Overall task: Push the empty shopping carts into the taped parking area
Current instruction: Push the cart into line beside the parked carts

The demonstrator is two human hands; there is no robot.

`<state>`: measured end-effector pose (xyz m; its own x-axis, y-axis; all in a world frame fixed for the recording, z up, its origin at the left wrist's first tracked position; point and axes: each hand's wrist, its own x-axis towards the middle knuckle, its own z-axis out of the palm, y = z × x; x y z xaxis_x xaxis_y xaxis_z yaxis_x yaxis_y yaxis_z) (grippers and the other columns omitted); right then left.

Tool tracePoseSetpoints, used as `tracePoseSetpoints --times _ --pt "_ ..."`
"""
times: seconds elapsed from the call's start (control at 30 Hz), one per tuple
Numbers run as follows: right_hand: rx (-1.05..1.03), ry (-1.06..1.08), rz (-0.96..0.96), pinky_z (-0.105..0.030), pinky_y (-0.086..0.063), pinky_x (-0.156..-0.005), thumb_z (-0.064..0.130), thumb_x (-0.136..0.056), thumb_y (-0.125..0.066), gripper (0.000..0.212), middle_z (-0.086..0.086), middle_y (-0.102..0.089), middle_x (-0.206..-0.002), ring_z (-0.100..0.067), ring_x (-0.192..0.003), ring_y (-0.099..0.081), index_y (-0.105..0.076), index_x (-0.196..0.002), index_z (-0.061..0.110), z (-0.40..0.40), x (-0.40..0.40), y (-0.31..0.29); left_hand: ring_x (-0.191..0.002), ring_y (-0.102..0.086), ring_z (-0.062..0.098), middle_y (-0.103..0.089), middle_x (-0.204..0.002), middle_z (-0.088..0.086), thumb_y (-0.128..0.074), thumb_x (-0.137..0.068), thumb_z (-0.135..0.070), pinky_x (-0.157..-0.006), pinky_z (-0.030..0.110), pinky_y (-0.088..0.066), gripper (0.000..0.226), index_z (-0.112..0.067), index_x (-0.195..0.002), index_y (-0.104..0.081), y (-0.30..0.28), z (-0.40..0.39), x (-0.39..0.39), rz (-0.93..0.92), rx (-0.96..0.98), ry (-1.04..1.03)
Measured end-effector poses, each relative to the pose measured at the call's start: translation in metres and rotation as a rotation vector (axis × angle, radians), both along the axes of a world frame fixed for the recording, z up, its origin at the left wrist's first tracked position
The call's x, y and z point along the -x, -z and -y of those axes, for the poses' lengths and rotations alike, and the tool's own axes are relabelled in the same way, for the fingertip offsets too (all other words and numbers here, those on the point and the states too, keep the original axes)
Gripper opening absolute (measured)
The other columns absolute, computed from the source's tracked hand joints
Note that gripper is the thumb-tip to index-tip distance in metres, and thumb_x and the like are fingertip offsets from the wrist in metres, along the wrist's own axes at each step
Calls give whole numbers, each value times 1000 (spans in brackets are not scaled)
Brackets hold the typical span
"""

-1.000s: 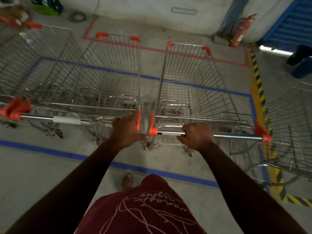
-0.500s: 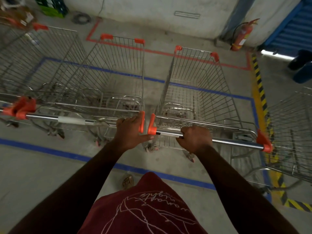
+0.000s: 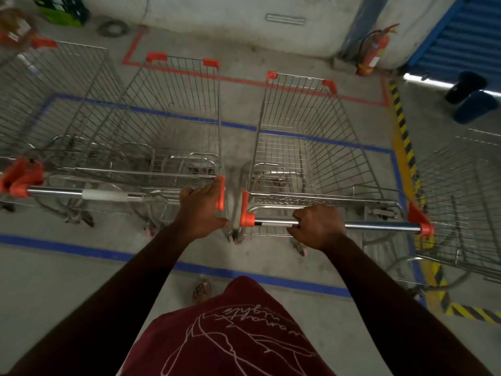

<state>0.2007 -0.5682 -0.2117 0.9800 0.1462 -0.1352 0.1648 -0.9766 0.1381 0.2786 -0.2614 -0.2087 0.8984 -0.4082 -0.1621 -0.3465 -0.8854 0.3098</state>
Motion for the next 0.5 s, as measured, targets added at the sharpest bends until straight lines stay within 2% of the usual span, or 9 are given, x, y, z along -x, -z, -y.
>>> tracePoseSetpoints --times 0.17,0.37,0.5 --pt "29 -11 -21 -31 -40 -67 61 -86 -57 39 1 -75 -88 -26 -88 -73 -69 -91 25 10 10 -5 -140 -47 24 -46 -157 -1 -80 -76 -45 -113 42 -26 113 -22 -165 -13 0 1 3 -1 -12 -11" --pt "19 51 -11 -31 -39 -67 51 -83 -60 34 -4 -75 -92 -30 -91 -73 -71 -94 20 -25 2 -7 -139 -49 24 -47 -156 0 -74 -81 -31 -112 42 -30 101 -20 -164 -17 -5 -2 5 13 -19 2" --pt "-8 129 -12 -32 -47 -70 50 -80 -60 34 -2 -75 -94 -30 -93 -73 -71 -96 22 -36 -5 -5 -141 -47 24 -46 -157 0 -71 -86 -30 -114 42 -30 96 -19 -164 -16 -8 2 4 18 -13 -4"
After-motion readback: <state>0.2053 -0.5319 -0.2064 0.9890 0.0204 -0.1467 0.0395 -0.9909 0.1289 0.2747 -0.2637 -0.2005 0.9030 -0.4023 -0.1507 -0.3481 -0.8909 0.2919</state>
